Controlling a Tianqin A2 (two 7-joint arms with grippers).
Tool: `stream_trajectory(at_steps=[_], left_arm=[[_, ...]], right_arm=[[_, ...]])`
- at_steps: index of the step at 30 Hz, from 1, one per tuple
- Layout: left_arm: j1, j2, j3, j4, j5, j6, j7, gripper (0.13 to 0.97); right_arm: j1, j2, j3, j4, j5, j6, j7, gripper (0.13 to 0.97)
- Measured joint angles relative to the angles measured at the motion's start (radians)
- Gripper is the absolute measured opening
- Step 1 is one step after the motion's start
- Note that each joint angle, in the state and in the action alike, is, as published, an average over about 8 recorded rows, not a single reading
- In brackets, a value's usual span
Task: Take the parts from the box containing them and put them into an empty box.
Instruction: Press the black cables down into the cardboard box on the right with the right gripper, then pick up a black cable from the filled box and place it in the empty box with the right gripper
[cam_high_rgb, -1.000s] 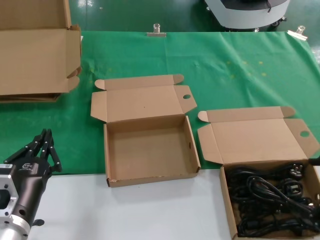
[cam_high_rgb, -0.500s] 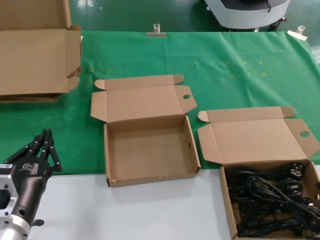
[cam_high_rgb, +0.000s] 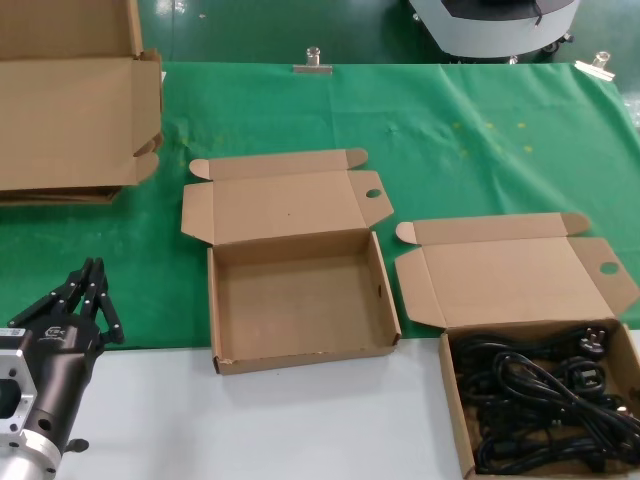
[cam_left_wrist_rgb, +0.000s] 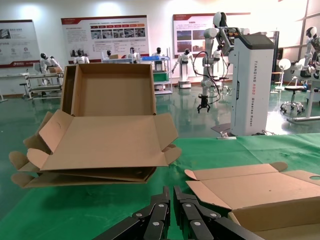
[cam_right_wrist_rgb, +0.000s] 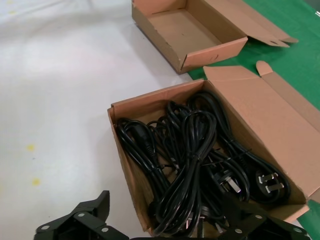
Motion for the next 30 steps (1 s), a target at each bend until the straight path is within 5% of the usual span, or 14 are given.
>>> stream_trajectory(at_steps=[14, 30], left_arm=[[0.0, 0.0, 0.0, 0.0, 0.0, 0.0, 0.0, 0.172], [0.0, 0.0, 0.0, 0.0, 0.0, 0.0, 0.0, 0.172]], right_arm=[[0.011, -0.027, -0.003, -0.06, -0.022, 0.003, -0.045, 0.659], [0.061, -0.063, -0.007, -0.107, -0.047, 0.018, -0.067, 0.298]])
